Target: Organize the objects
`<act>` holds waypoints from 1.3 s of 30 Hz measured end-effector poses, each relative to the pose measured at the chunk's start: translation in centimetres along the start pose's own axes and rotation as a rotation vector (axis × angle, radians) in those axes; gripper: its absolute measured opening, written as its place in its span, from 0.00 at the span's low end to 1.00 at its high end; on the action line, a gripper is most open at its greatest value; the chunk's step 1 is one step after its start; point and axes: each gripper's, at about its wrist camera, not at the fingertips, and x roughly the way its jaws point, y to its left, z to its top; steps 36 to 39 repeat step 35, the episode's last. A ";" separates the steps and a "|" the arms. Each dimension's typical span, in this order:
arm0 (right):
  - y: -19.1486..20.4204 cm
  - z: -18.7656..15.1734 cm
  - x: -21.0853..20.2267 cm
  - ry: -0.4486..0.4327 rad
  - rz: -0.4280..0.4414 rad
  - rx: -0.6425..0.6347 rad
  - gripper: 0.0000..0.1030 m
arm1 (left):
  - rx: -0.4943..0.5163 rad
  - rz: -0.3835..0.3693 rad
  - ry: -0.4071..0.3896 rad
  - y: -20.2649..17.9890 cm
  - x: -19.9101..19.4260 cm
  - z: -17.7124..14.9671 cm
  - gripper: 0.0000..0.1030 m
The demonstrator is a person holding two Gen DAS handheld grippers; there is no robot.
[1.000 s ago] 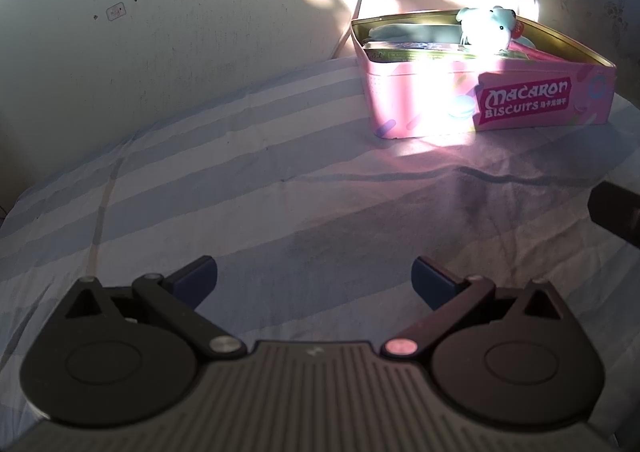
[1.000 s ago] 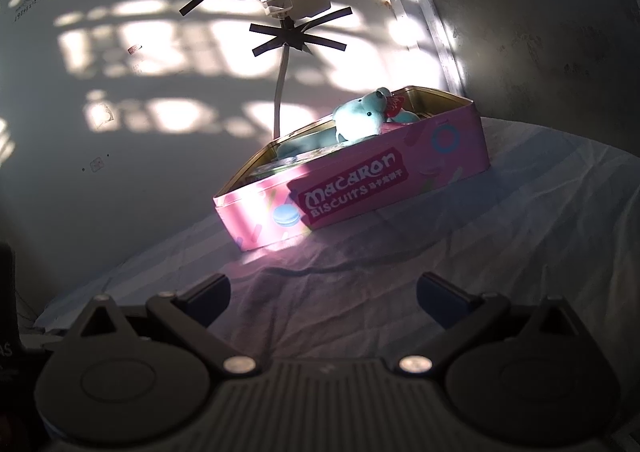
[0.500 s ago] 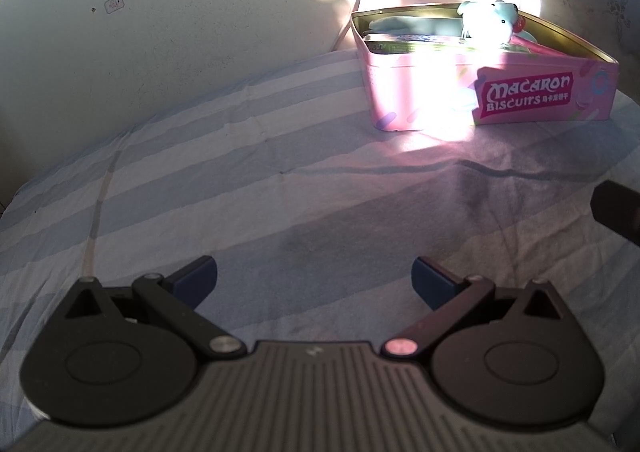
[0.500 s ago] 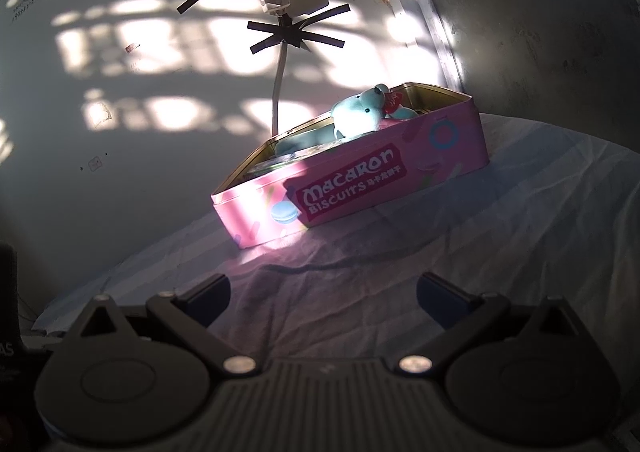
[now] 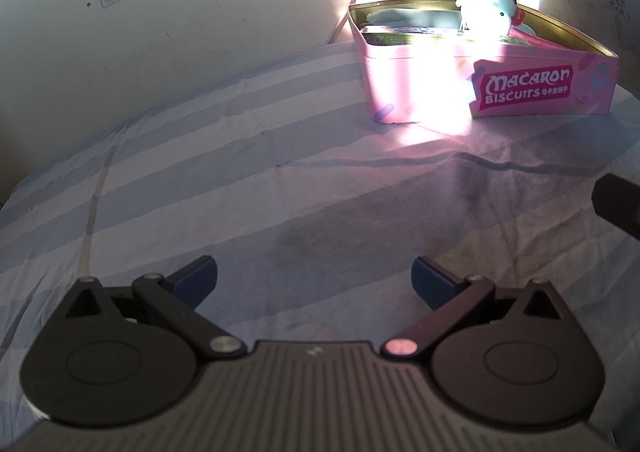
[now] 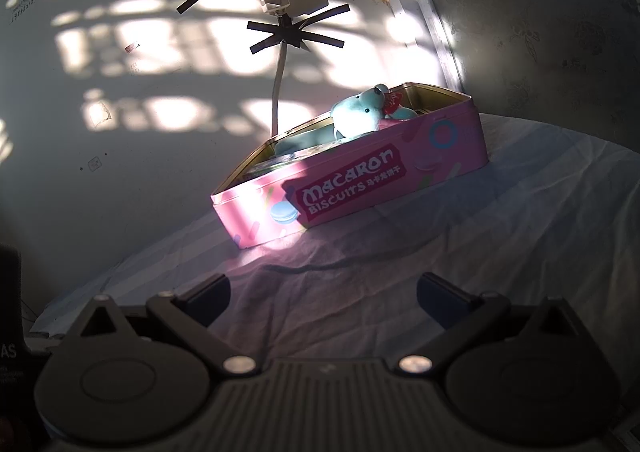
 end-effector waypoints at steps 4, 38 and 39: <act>-0.1 0.0 0.1 0.002 0.000 0.000 1.00 | -0.001 0.000 0.000 0.0 0.0 0.0 1.00; -0.2 -0.1 0.2 0.004 -0.001 0.004 1.00 | -0.008 -0.054 -0.024 -0.2 -0.5 0.0 1.00; -0.2 -0.1 0.2 0.004 -0.001 0.004 1.00 | -0.008 -0.054 -0.024 -0.2 -0.5 0.0 1.00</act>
